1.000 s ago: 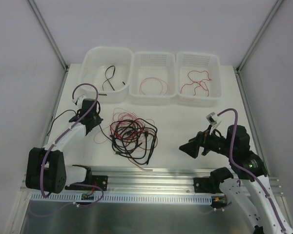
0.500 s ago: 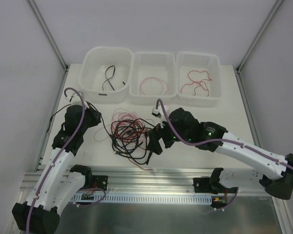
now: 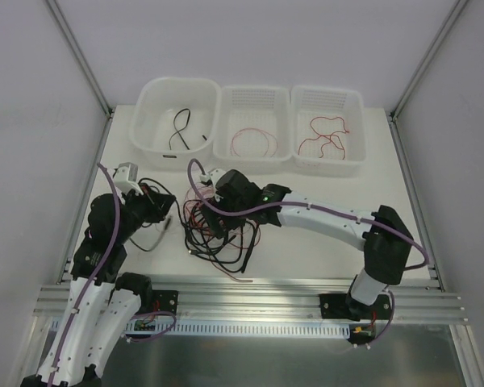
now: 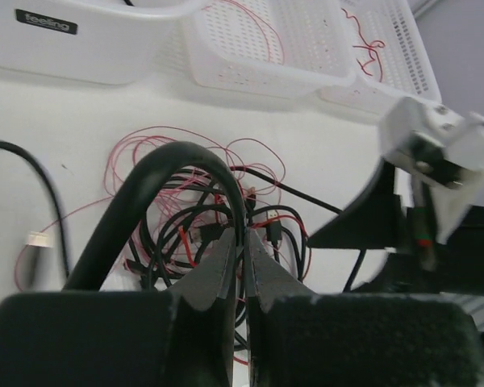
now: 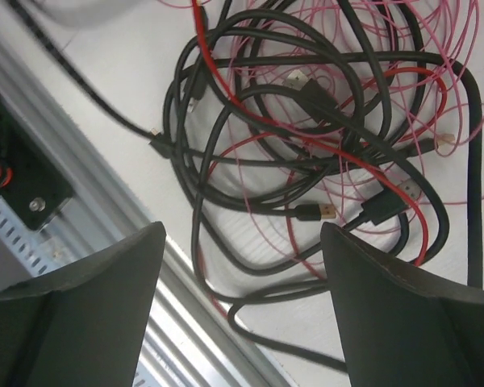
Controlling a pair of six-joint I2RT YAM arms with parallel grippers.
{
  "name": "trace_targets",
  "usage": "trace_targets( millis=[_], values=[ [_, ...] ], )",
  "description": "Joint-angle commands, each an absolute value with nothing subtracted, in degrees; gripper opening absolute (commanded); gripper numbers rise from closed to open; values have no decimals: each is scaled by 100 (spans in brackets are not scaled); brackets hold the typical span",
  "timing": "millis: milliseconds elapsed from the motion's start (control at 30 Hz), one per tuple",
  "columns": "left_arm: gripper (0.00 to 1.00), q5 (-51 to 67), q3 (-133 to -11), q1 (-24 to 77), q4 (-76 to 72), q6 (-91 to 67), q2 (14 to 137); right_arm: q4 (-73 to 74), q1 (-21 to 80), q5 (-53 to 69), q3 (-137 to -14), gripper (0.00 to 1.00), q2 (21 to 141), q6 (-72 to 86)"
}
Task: Untangle the cables
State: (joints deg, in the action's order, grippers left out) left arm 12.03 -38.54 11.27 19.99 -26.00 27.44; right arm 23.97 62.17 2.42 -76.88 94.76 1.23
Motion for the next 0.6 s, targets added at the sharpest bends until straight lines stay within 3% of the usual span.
trace_targets(
  millis=[0, 200, 300, 400, 433, 500, 533, 567],
  values=[
    [0, 1837, -4087, 1160, 1934, -2803, 2628, 1864, 6231, -237, -8129, 82, 9921, 105],
    [0, 1679, -4017, 1160, 1969, -2883, 2356, 1521, 6170, -597, -8227, 81, 10941, 473],
    [0, 1696, -3981, 1160, 2004, -2962, 2294, 1442, 6082, -791, -8104, 75, 11276, 650],
    [0, 1749, -4043, 1160, 2039, -3032, 2259, 1267, 5968, -975, -7683, 57, 11259, 896],
    [0, 1749, -4086, 1160, 2083, -3050, 2250, 1222, 5950, -1036, -7455, 44, 11224, 975],
    [0, 1740, -4236, 1160, 2127, -3059, 2259, 1169, 5863, -1186, -7226, 28, 11049, 1028],
    [0, 1740, -4306, 1160, 2170, -3076, 2276, 1178, 5828, -1291, -7024, 12, 10961, 1054],
    [0, 1723, -4463, 1160, 2241, -3076, 2285, 1239, 5766, -1353, -6935, 5, 10856, 1055]
  ],
)
